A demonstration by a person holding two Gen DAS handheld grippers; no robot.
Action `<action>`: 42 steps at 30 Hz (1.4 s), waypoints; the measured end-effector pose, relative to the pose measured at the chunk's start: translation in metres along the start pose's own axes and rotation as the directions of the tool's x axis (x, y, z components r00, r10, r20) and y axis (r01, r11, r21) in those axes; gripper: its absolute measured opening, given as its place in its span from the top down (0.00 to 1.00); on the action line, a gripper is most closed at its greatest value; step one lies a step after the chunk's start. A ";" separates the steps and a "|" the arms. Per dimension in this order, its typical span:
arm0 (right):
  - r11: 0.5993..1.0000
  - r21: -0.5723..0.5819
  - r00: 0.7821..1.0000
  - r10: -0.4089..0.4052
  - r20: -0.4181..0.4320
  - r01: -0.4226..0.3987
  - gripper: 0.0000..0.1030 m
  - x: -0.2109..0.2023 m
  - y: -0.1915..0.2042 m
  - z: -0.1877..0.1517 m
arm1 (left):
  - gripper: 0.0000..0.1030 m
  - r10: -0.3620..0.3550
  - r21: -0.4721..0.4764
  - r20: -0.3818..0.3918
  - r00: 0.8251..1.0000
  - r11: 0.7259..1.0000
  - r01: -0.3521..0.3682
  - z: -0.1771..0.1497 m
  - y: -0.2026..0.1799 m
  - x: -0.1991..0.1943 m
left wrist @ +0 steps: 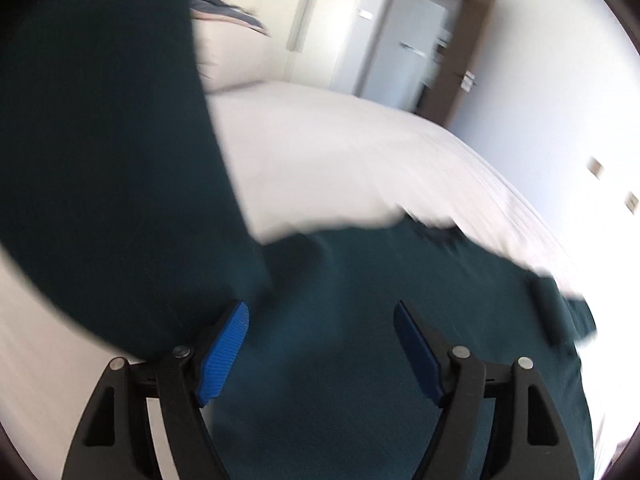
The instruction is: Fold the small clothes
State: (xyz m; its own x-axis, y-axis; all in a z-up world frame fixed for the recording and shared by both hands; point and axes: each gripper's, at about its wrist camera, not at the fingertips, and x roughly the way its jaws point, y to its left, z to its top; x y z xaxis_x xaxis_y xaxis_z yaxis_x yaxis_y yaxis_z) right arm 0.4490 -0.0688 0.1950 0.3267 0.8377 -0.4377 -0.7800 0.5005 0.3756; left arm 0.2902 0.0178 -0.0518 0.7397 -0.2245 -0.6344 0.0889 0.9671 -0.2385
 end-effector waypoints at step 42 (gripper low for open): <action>0.516 0.771 0.885 -0.447 -0.129 0.373 0.93 -0.169 -0.330 -0.378 | 0.18 -0.424 -0.169 -0.392 0.816 0.905 0.390 -0.103 0.017 -0.043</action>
State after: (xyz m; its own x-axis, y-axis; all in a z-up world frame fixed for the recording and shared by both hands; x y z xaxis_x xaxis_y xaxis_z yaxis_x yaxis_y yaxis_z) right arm 0.4494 -0.4583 -0.1635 0.5686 0.4896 -0.6610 0.1311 0.7394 0.6604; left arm 0.1912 0.0319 -0.1042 0.3049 -0.6407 -0.7046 0.2557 0.7678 -0.5875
